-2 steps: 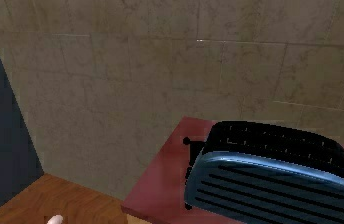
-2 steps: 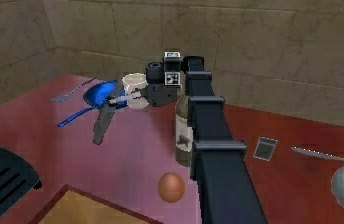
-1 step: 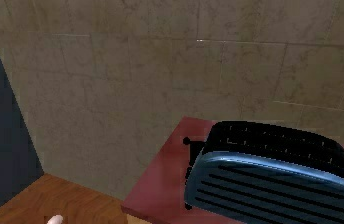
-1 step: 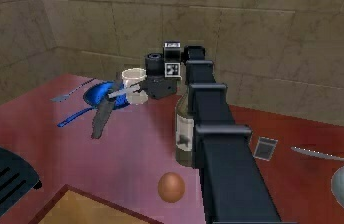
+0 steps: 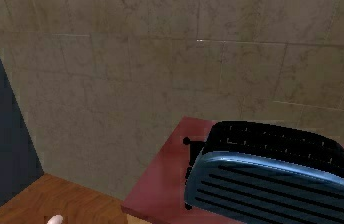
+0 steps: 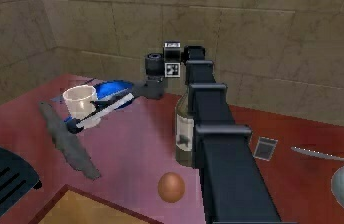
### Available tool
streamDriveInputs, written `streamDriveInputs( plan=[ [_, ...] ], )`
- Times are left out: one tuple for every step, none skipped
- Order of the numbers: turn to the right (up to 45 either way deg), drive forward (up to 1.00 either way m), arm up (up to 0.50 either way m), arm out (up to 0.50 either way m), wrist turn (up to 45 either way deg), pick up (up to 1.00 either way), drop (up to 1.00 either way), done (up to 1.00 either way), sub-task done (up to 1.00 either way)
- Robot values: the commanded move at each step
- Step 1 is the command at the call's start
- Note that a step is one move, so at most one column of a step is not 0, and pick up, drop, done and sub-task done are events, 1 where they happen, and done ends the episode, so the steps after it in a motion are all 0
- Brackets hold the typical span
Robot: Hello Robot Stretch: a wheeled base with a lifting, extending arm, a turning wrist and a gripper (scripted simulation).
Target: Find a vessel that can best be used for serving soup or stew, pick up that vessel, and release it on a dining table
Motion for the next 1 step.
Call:
streamDriveInputs(
  plan=[
    [0.0, 0.0, 0.0, 0.0, -45.0, 0.0, 0.0, 0.0, 0.0]
  ],
)
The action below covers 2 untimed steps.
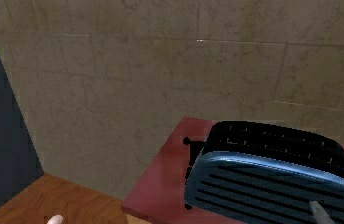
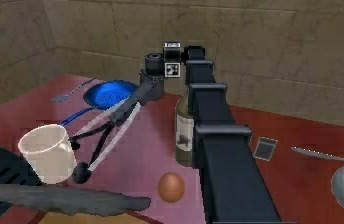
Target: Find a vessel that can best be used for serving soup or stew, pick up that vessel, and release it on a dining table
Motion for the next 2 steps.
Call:
streamDriveInputs(
  plan=[
    [0.0, 0.0, 0.0, 0.0, -3.0, 0.0, 0.0, 0.0, 0.0],
    [0.0, 0.0, 0.0, -0.3, 0.0, 0.0, 0.0, 0.0, 0.0]
  ],
)
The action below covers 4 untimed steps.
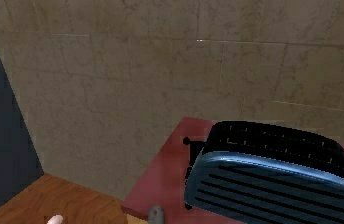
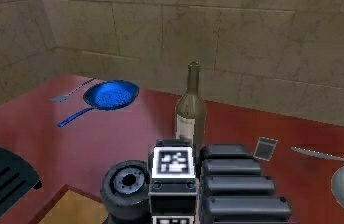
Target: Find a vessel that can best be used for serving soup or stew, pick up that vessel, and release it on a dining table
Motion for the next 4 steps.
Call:
streamDriveInputs(
  plan=[
    [-45.0, 0.0, 0.0, 0.0, 0.0, 0.0, 0.0, 0.0, 0.0],
    [-45.0, 0.0, 0.0, 0.0, 0.0, 0.0, 0.0, 0.0, 0.0],
    [-21.0, 0.0, 0.0, 0.0, 0.0, 0.0, 0.0, 0.0, 0.0],
    [0.0, 0.35, 0.0, 0.0, 0.0, 0.0, 0.0, 0.0, 0.0]
  ],
)
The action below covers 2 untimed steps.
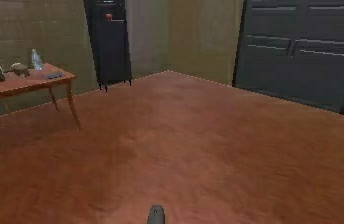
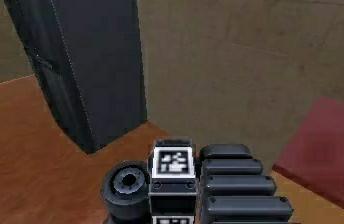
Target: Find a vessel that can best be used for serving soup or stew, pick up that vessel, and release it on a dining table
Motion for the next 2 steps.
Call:
streamDriveInputs(
  plan=[
    [-45.0, 0.0, 0.0, 0.0, 0.0, 0.0, 0.0, 0.0, 0.0],
    [0.0, 1.0, 0.0, 0.0, 0.0, 0.0, 0.0, 0.0, 0.0]
  ],
)
